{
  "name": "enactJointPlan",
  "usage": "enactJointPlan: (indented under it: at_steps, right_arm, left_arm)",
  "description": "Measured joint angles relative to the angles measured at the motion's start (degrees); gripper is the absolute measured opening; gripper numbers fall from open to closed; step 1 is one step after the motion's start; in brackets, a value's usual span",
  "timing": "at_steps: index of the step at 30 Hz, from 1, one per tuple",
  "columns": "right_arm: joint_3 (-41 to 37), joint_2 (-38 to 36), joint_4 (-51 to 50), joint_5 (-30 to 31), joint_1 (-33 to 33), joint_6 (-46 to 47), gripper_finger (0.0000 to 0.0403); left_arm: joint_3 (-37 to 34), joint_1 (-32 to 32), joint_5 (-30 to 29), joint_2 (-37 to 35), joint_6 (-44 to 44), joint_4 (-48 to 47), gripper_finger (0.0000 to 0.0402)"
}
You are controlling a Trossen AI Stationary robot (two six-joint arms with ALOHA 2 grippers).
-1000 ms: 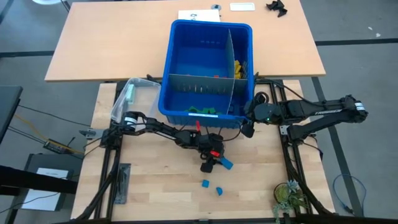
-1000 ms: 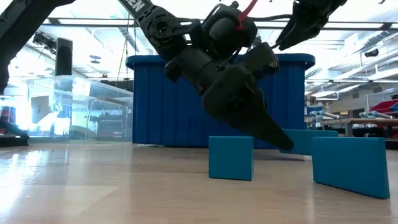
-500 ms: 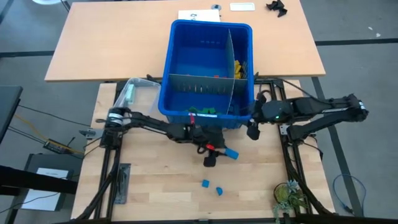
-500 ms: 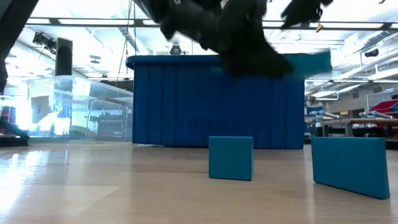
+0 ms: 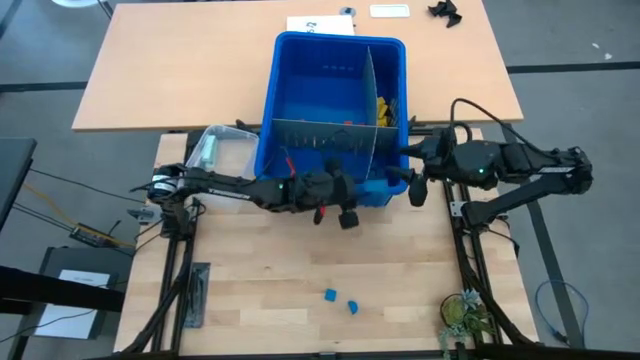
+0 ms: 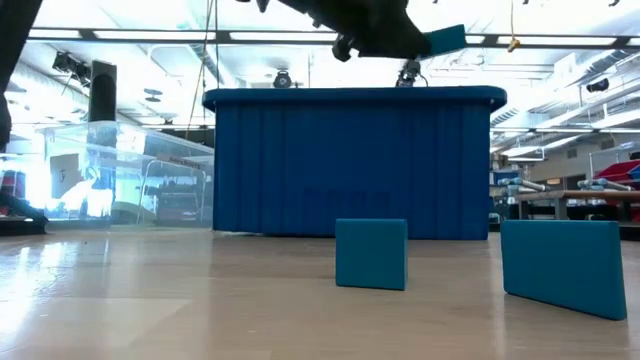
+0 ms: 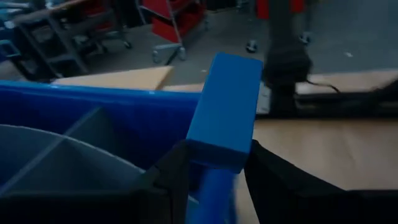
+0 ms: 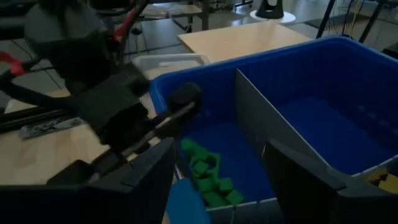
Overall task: Sort blocks
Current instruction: Put the blue block into the blue bin
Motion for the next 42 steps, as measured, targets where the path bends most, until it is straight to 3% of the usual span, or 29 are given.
enactJointPlan:
  at_steps: [6, 8, 16, 21, 28, 36, 42]
  right_arm:
    - [0.0, 0.0, 0.0, 0.2, 0.0, -0.3, 0.0247]
    - [0.0, 0.0, -0.1, 0.2, 0.0, -0.3, 0.0247]
    - [0.0, 0.0, -2.2, -1.4, 0.4, 0.0, 0.0247]
    - [-0.8, 0.5, -1.6, -9.3, 4.2, 1.7, 0.0247]
    - [-6.8, 5.6, 4.0, -13.1, 13.1, 4.2, 0.0247]
    - [-9.5, 16.6, 6.9, -12.9, 18.7, 4.2, 0.0247]
    - [-9.5, 24.7, 7.5, -15.3, 18.3, 4.1, 0.0247]
  left_arm:
    - [6.8, 4.1, 0.1, 4.7, 0.2, -0.4, 0.0143]
    - [9.1, 5.1, 3.4, 6.0, 0.2, -0.4, 0.0151]
    - [14.4, 5.0, 5.6, 4.8, -1.5, -15.4, 0.0240]
    - [15.2, 0.5, 4.0, 0.3, -2.5, -30.3, 0.0250]
    - [15.2, -9.4, -6.8, -5.7, -6.6, -43.9, 0.0232]
    - [15.0, -17.9, -8.9, -6.7, -13.1, -49.6, 0.0218]
    - [8.4, -20.2, -9.9, -7.1, -14.7, -46.7, 0.0217]
